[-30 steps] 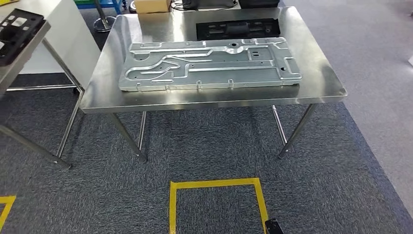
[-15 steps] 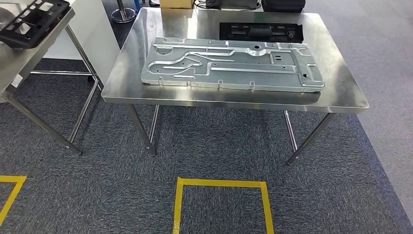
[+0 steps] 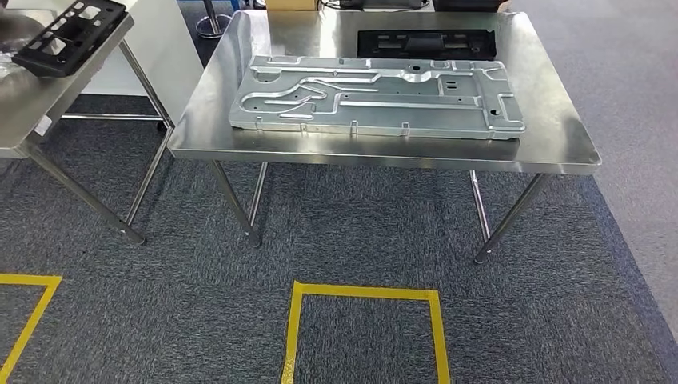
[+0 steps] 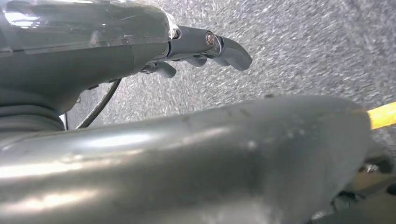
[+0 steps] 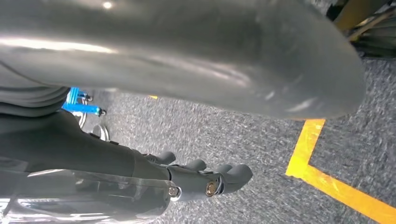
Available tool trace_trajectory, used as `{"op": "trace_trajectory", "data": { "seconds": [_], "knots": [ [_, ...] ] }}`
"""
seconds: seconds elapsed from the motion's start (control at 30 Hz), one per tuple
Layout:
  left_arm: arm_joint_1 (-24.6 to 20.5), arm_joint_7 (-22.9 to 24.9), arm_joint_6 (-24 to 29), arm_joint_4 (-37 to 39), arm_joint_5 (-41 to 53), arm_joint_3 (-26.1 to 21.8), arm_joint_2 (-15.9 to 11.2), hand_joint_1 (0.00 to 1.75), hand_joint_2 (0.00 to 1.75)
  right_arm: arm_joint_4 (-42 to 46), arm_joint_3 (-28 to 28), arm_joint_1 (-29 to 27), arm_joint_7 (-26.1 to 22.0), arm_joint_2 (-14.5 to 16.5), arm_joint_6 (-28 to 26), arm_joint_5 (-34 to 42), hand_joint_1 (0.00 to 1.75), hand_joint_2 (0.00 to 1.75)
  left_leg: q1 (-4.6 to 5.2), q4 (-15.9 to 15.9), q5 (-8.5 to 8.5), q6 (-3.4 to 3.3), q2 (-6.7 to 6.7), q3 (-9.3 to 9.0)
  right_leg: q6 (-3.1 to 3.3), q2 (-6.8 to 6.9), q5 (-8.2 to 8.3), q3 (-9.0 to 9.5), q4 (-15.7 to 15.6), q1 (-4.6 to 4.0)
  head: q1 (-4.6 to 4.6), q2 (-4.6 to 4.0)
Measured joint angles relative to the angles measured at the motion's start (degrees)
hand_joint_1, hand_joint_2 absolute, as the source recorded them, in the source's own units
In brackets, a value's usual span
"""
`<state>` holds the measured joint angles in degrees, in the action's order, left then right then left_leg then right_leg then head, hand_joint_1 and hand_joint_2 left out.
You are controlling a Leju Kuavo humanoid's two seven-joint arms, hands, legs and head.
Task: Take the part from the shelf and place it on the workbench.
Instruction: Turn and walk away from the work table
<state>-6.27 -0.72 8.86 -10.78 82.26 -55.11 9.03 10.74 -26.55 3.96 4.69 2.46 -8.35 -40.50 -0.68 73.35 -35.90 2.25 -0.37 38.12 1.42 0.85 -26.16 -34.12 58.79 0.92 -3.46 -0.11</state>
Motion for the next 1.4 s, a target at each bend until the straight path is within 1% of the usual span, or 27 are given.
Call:
{"op": "trace_trajectory", "data": {
  "seconds": [0.03, 0.07, 0.17, 0.2, 0.23, 0.33, 0.37, 0.4, 0.47, 0.5, 0.53, 0.57, 0.63, 0.7, 0.73, 0.8, 0.87, 0.9, 0.97, 1.0, 1.03, 1.1, 1.17, 1.23, 1.27, 1.33, 1.4],
  "knots": [
    [-0.1, 0.1, 0.0, 0.0, 0.1, 0.0, -0.1, 0.0, 0.0, -0.1, 0.0, 0.0, -0.3, -0.1, 0.2, -0.1, 0.0, 0.0, 0.02, 0.8, -0.55, -0.09, 0.0, -0.67, 0.01, 0.1, 0.53, -0.68, 0.0, -0.15, -0.01, 0.0],
    [-0.1, 0.1, 0.1, 0.0, 0.1, 0.1, -0.2, 0.0, 0.0, -0.1, 0.0, 0.0, -0.6, -0.1, 0.3, -0.3, 0.0, 0.0, 0.07, -0.7, -0.1, -0.33, 0.0, -2.49, -0.01, 0.16, 1.05, -1.28, 0.0, -0.29, -0.01, 0.0],
    [-0.6, 0.2, 0.1, 0.0, 0.2, 0.1, -0.6, 0.0, 0.0, -0.2, 0.2, 0.1, -1.0, -0.1, 0.7, -0.7, 0.0, 0.0, 0.66, -13.6, 3.09, -1.73, 0.24, -11.82, -0.34, 0.27, 2.66, -2.57, 0.0, -0.59, -0.01, 0.0],
    [-0.8, 0.2, 0.1, 0.0, 0.3, 0.2, -0.7, 0.0, 0.0, -0.2, 0.3, 0.2, -1.1, -0.1, 0.7, -0.7, 0.0, 0.0, 0.93, -16.7, 3.67, -2.17, 0.36, -13.66, -0.65, 0.35, 3.17, -2.77, 0.0, -0.55, -0.01, 0.0],
    [-1.0, 0.2, 0.1, -0.1, 0.3, 0.2, -0.7, 0.0, 0.0, -0.3, 0.4, 0.2, -1.1, -0.2, 0.8, -0.8, 0.0, 0.0, 1.23, -18.0, 3.88, -2.51, 0.46, -14.28, -1.01, 0.46, 3.67, -2.83, -0.1, -0.42, 0.0, 0.0],
    [-0.9, 0.3, 0.1, -0.1, 0.5, 0.6, -0.7, 0.0, 0.0, -0.4, 0.6, 0.1, -1.0, -0.2, 0.9, -1.1, 0.0, 0.0, 1.44, -18.7, 5.78, -3.4, 0.56, -13.41, -2.12, 0.42, 4.66, -3.02, -0.6, -0.18, 0.01, 0.0],
    [-0.9, 0.4, 0.1, -0.1, 0.6, 0.7, -0.7, 0.0, 0.0, -0.5, 0.7, 0.1, -0.9, -0.2, 0.8, -1.3, 0.0, 0.0, 1.28, -19.0, 6.69, -3.79, 0.64, -12.85, -2.38, 0.2, 3.38, -3.37, 0.1, -0.15, 0.01, 0.0],
    [-0.8, 0.6, 0.0, 0.0, 0.7, 0.7, -0.7, 0.0, 0.0, -0.5, 0.8, 0.0, -0.9, -0.2, 0.8, -1.4, 0.0, 0.0, 1.11, -19.3, 7.66, -4.06, 0.72, -12.07, -2.6, -0.03, 0.9, -3.98, 1.9, -0.13, 0.01, 0.0],
    [-0.7, 0.9, -0.2, 0.0, 0.9, 0.9, -0.7, 0.0, 0.0, -0.5, 0.9, 0.0, -0.8, 0.0, 0.8, -1.6, 0.0, 0.0, 1.04, -19.2, 9.22, -4.38, 0.76, -10.15, -2.92, -0.32, -5.61, -5.45, 8.6, 0.1, 0.01, 0.0],
    [-0.6, 1.1, -0.3, 0.0, 1.0, 0.9, -0.7, 0.0, 0.0, -0.6, 0.9, 0.0, -0.8, 0.2, 0.8, -1.7, 0.0, 0.0, 1.05, -19.1, 9.93, -4.31, 0.76, -9.12, -3.09, -0.35, -7.51, -5.87, 12.1, 0.16, 0.01, 0.0],
    [-0.5, 1.2, -0.4, 0.0, 1.1, 1.0, -0.7, 0.0, 0.0, -0.6, 0.9, 0.0, -0.8, 0.3, 0.8, -1.7, 0.0, 0.0, 1.05, -18.8, 10.59, -4.21, 0.79, -8.03, -3.26, -0.37, -7.85, -5.7, 14.5, 0.23, 0.01, 0.0],
    [-0.3, 1.3, -0.5, 0.0, 1.1, 1.0, -0.7, 0.0, 0.0, -0.6, 0.9, 0.0, -0.8, 0.4, 0.8, -1.7, 0.0, 0.0, 1.03, -18.4, 11.17, -4.05, 0.83, -6.89, -3.38, -0.38, -6.81, -4.7, 15.2, 0.31, 0.0, 0.0],
    [-0.1, 1.4, -0.6, 0.0, 1.1, 1.0, -0.7, 0.0, 0.0, -0.6, 0.9, 0.0, -1.1, 0.4, 1.4, -1.6, 0.0, 0.0, 0.96, -17.2, 12.11, -3.68, 0.86, -4.59, -3.38, -0.45, -3.88, 0.25, 10.7, 0.49, -0.01, 0.0],
    [0.0, 1.2, -0.6, 0.0, 1.1, 1.0, -0.6, 0.0, 0.0, -0.5, 0.9, 0.1, -1.5, 0.4, 2.3, -1.5, 0.0, 0.0, 1.06, -16.0, 12.81, -3.12, 0.76, -2.87, -3.04, -0.64, -4.39, 6.5, 2.2, 0.34, 0.0, 0.0],
    [0.0, 1.1, -0.6, 0.0, 1.2, 1.0, -0.6, 0.0, 0.0, -0.5, 0.9, 0.2, -1.6, 0.4, 2.7, -1.5, 0.0, 0.0, 1.1, -15.6, 13.2, -2.78, 0.74, -2.36, -2.75, -0.74, -5.33, 8.4, -0.9, 0.19, -0.01, 0.0],
    [-0.1, 0.9, -0.5, 0.0, 1.2, 1.0, -0.6, 0.0, 0.0, -0.5, 0.9, 0.2, -1.7, 0.4, 3.2, -1.5, 0.0, 0.0, 1.06, -15.5, 14.17, -2.08, 0.71, -1.88, -1.99, -0.75, -5.87, 8.86, -2.7, -0.04, -0.02, 0.0],
    [-0.2, 0.7, -0.5, 0.0, 1.4, 1.0, -0.6, 0.0, 0.0, -0.6, 1.0, 0.2, -1.6, 0.4, 3.4, -1.5, 0.0, 0.0, 0.79, -14.6, 12.89, -1.36, 0.61, -1.26, -1.02, -0.39, -4.69, 7.86, -2.7, 0.04, -0.02, 0.0],
    [-0.2, 0.7, -0.5, 0.0, 1.5, 1.0, -0.6, 0.0, 0.0, -0.7, 1.0, 0.1, -1.6, 0.4, 3.5, -1.5, 0.0, 0.0, 0.67, -12.8, 10.58, -1.0, 0.56, -0.65, -0.58, -0.17, -3.98, 7.2, -2.7, 0.14, -0.01, 0.0],
    [-0.2, 0.6, -0.6, 0.0, 1.7, 1.0, -0.6, 0.0, 0.0, -0.7, 1.0, 0.1, -1.6, 0.0, 3.6, -1.5, 0.0, 0.0, 0.48, -6.6, 4.33, -0.41, 0.55, 0.8, -0.1, 0.1, -2.6, 5.55, -2.7, 0.11, -0.01, 0.0],
    [-0.2, 0.6, -0.6, 0.0, 1.7, 1.0, -0.6, 0.0, 0.0, -0.7, 1.0, 0.0, -1.6, -0.2, 3.6, -1.5, 0.0, 0.0, 0.43, -3.1, 2.22, -0.21, 0.56, 1.32, -0.07, 0.17, -1.89, 4.6, -2.6, 0.07, -0.01, 0.0],
    [-0.3, 0.6, -0.6, 0.0, 1.7, 1.1, -0.6, 0.0, 0.0, -0.7, 1.0, 0.0, -1.6, -0.5, 3.7, -1.5, 0.0, 0.0, 0.39, -0.3, 1.59, -0.08, 0.56, 1.37, -0.11, 0.19, -1.18, 3.6, -2.5, 0.02, -0.01, 0.0],
    [-0.4, 0.6, -0.5, 0.0, 1.8, 1.1, -0.6, 0.0, 0.0, -0.7, 1.0, 0.0, -1.8, -0.7, 3.6, -1.6, 0.0, 0.0, 0.37, 0.4, 4.12, -0.1, 0.56, -0.84, -0.31, 0.22, 0.18, 1.42, -2.1, -0.04, -0.01, 0.0],
    [-0.6, 0.7, -0.5, 0.0, 2.1, 1.3, -0.6, 0.0, 0.0, -0.7, 1.0, 0.1, -2.2, -0.8, 3.4, -1.8, 0.0, 0.0, 0.46, -6.2, 6.5, -0.57, 0.65, -6.89, -0.64, 0.27, 1.35, -0.4, -1.5, -0.15, -0.02, 0.0],
    [-1.1, 0.4, -0.4, -0.1, 2.3, 1.6, -0.7, 0.0, 0.0, -0.7, 1.0, 0.1, -2.3, -0.8, 3.0, -2.0, 0.0, 0.0, 0.72, -15.2, 5.16, -1.43, 0.86, -13.18, -1.15, 0.56, 2.24, -1.35, -1.1, -0.32, -0.02, 0.0],
    [-1.3, 0.1, -0.3, -0.1, 2.4, 1.7, -0.7, 0.0, 0.0, -0.7, 1.1, 0.1, -2.1, -0.8, 2.7, -2.2, 0.0, 0.0, 0.89, -17.9, 4.23, -1.96, 0.89, -14.79, -1.49, 0.82, 2.67, -1.58, -1.0, -0.34, -0.02, 0.0],
    [-1.3, -0.9, 0.3, -0.1, 2.6, 2.1, -0.7, 0.0, 0.0, -0.7, 1.1, 0.0, -1.7, -0.8, 2.3, -2.4, 0.0, 0.0, 0.96, -19.5, 4.18, -3.07, 0.54, -14.87, -2.26, 1.25, 3.41, -1.84, -1.1, -0.17, -0.01, 0.0],
    [-0.8, -1.4, 0.8, -0.1, 3.0, 2.3, -0.7, 0.0, 0.0, -0.7, 1.1, 0.0, -1.0, -0.8, 2.2, -2.5, 0.0, 0.0, 0.87, -19.7, 5.44, -3.91, 0.2, -14.07, -2.86, 0.72, 1.56, -2.77, 0.9, 0.04, -0.01, 0.0]
  ]
}}
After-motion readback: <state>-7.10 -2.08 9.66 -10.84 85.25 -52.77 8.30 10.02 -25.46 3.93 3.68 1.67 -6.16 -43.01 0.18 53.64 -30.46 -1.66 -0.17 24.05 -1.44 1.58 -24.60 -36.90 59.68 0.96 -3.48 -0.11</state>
